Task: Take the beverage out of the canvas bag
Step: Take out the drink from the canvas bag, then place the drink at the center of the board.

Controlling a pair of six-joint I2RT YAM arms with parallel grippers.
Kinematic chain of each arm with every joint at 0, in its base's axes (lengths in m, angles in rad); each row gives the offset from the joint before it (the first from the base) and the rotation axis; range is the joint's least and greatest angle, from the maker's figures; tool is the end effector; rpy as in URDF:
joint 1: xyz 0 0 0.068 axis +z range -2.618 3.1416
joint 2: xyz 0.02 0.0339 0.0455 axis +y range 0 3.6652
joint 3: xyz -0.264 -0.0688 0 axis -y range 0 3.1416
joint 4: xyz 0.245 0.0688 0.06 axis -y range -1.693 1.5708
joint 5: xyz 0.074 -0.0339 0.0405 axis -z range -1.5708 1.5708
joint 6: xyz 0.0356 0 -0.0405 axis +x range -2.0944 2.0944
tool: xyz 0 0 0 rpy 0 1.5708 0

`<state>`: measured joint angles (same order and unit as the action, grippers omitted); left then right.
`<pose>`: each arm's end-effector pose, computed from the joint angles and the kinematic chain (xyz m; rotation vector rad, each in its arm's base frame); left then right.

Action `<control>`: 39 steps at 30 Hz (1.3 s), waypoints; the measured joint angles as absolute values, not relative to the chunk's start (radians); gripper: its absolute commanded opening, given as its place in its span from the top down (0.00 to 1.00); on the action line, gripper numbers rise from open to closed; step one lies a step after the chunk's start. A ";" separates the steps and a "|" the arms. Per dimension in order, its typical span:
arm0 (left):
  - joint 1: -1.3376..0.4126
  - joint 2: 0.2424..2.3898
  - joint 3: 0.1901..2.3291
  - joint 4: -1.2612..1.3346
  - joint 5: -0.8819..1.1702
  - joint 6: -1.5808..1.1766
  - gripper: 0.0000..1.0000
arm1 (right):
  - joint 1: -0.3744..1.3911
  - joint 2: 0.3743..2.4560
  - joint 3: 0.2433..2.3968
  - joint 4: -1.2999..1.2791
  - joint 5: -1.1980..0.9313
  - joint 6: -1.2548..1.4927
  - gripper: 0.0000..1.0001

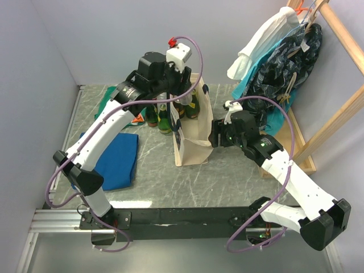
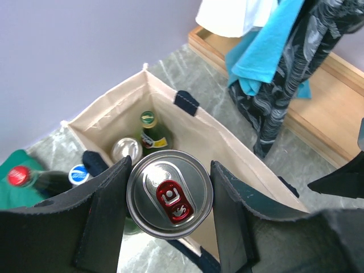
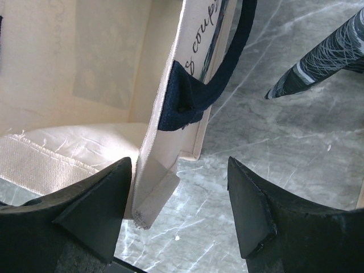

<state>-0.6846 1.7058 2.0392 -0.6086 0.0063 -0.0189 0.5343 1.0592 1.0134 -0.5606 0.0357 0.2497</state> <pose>0.2887 -0.2360 0.4822 0.6169 1.7708 -0.4944 0.1971 0.1152 0.3300 -0.2924 2.1863 0.4047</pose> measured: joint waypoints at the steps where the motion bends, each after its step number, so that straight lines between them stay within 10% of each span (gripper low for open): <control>1: -0.685 1.697 2.033 -0.606 -0.004 -0.019 0.99 | 0.535 1.060 1.013 -0.561 0.035 0.250 0.26; 39: -0.539 1.438 1.622 -0.511 -0.275 -0.081 0.99 | 0.534 1.082 1.013 -0.547 0.015 0.253 0.26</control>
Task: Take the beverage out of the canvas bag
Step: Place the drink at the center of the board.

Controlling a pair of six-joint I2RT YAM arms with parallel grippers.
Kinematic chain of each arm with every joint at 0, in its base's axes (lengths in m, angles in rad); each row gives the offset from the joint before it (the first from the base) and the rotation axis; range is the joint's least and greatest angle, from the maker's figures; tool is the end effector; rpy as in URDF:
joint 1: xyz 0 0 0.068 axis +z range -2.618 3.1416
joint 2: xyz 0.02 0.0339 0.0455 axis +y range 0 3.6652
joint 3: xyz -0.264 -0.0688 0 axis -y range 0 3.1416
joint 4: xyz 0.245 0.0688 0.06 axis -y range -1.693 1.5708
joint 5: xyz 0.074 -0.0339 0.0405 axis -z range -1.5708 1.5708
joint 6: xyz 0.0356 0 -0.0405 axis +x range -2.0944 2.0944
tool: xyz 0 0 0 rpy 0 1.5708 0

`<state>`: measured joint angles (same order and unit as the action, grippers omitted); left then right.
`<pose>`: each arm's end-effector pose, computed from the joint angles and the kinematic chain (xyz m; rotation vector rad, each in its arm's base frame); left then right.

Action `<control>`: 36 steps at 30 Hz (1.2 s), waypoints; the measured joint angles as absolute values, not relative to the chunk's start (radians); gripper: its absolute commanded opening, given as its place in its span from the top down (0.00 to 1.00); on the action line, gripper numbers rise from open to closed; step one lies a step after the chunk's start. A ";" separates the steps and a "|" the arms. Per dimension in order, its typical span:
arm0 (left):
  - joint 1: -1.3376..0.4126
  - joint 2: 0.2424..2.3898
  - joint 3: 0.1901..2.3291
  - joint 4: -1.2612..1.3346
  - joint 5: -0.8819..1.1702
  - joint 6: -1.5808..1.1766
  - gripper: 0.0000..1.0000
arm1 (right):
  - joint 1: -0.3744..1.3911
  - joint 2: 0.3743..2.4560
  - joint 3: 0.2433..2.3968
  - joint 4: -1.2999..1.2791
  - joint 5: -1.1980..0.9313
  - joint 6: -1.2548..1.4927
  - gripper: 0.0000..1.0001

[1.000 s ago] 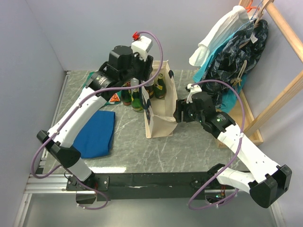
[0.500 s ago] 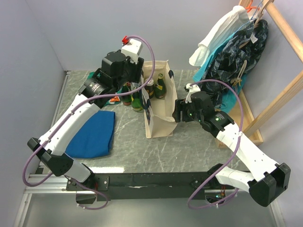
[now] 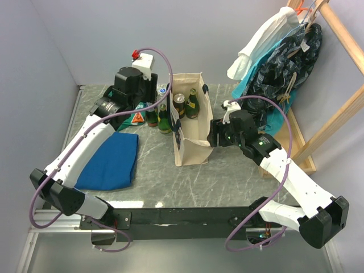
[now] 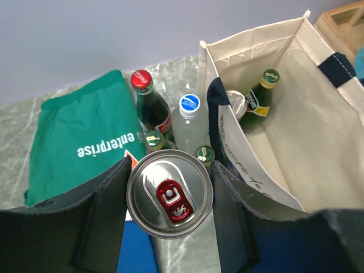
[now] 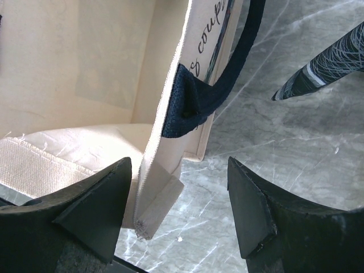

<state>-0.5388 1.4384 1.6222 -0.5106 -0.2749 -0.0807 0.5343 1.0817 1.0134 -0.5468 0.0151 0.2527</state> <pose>0.2776 -0.1547 0.4442 0.2452 1.8722 -0.1631 0.2017 0.1187 0.3264 -0.3027 2.1975 0.4250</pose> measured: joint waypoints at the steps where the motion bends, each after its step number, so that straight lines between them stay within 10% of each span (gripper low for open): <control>1: -0.537 1.433 1.614 -0.508 -0.271 -0.087 0.99 | 0.535 1.082 1.013 -0.547 0.015 0.253 0.26; 36: -0.496 1.384 1.226 -0.248 -0.264 -0.193 0.99 | 0.534 1.090 1.015 -0.546 0.011 0.253 0.26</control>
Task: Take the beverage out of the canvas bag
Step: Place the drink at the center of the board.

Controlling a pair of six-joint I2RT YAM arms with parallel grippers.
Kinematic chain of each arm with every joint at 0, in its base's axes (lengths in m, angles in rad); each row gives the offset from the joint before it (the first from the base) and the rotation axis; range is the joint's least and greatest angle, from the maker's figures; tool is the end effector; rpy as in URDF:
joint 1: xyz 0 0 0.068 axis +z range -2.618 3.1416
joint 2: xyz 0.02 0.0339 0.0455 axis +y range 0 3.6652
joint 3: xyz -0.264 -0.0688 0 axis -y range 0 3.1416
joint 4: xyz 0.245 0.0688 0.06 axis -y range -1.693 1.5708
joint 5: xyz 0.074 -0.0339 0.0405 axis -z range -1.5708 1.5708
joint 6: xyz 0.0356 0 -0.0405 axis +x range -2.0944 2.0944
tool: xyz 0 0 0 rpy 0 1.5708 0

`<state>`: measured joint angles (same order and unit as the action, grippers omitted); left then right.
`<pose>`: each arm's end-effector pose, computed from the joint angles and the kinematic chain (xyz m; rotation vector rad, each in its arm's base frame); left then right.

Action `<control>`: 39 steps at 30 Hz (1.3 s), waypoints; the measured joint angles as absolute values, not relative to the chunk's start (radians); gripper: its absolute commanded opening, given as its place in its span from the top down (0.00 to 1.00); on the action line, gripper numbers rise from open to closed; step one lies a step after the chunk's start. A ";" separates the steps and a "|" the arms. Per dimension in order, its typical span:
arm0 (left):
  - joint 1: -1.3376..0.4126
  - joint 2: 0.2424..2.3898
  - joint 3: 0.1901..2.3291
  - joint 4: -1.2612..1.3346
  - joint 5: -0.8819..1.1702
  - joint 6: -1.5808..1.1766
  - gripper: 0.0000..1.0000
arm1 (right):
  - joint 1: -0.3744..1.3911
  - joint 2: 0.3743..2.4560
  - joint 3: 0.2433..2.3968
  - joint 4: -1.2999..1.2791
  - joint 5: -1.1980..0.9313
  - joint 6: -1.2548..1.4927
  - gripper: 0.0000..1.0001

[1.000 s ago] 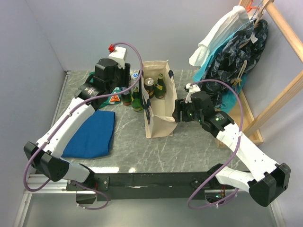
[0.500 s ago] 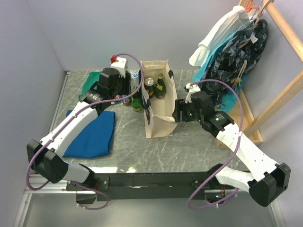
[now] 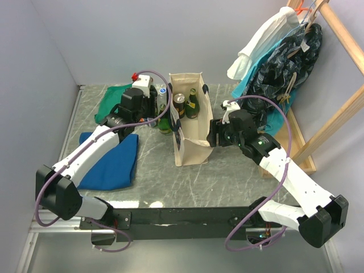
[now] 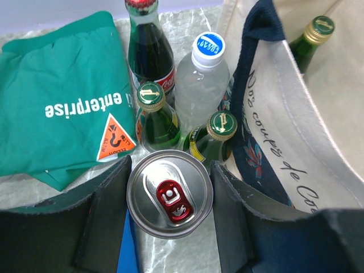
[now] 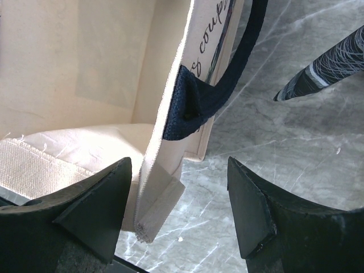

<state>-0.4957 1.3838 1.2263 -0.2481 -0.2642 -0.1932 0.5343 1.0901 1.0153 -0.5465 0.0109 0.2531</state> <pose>0.2876 -0.1449 0.3510 0.1256 1.9624 -0.1908 0.2032 0.1198 0.3253 -0.3057 2.2041 0.4275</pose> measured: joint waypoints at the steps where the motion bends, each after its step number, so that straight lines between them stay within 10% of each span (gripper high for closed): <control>1: -0.494 1.385 1.218 -0.239 -0.266 -0.197 0.99 | 0.534 1.090 1.015 -0.546 0.011 0.253 0.26; 39: -0.492 1.558 1.070 0.010 -0.339 -0.226 0.99 | 0.534 1.104 1.015 -0.546 0.027 0.252 0.26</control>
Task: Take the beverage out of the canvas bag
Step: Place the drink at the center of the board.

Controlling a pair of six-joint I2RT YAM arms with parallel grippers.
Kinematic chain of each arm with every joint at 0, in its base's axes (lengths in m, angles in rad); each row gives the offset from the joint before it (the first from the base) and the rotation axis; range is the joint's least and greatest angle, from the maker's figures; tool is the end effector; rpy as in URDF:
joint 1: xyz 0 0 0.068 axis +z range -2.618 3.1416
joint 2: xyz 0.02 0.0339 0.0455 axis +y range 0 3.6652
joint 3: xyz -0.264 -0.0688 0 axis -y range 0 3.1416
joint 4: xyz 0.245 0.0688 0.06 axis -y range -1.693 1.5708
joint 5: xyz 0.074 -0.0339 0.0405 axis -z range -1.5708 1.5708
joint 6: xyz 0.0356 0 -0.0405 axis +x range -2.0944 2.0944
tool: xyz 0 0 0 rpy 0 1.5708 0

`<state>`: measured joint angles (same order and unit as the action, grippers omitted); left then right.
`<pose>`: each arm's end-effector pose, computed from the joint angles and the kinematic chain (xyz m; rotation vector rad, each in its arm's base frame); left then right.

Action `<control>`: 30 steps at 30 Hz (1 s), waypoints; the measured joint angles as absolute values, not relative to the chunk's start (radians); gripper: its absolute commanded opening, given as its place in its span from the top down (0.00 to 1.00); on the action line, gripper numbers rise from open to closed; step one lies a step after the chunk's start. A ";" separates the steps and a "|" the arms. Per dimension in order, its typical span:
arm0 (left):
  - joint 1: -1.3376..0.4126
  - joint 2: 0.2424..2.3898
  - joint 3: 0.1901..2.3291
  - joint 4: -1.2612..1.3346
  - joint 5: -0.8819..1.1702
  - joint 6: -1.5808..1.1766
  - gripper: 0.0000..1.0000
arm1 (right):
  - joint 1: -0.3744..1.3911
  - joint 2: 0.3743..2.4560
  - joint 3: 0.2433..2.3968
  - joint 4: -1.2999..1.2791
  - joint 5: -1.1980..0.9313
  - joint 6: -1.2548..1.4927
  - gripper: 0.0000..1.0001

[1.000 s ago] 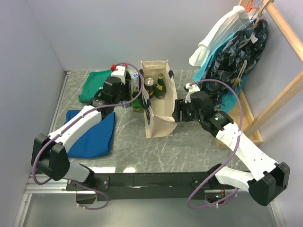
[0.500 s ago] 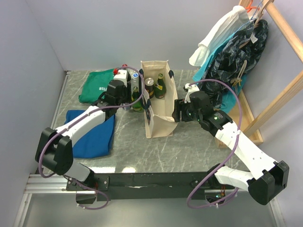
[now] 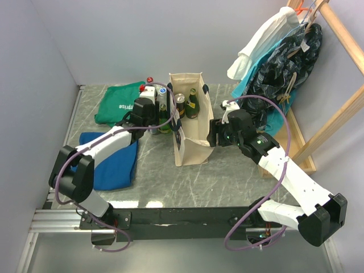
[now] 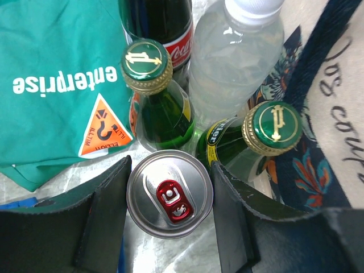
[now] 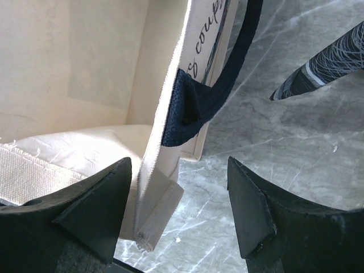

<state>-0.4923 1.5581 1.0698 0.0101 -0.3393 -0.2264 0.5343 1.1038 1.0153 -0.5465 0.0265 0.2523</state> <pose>0.3199 -0.1581 0.2660 0.0590 2.0205 -0.1075 0.2059 0.1208 0.3223 -0.2994 2.2157 0.4056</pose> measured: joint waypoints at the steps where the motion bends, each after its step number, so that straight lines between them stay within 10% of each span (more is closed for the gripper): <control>1: -0.492 1.567 1.070 0.013 -0.339 -0.226 0.99 | 0.535 1.104 1.015 -0.546 0.027 0.252 0.26; 30: -0.491 1.638 1.072 0.041 -0.347 -0.231 0.99 | 0.535 1.104 1.015 -0.547 0.038 0.253 0.26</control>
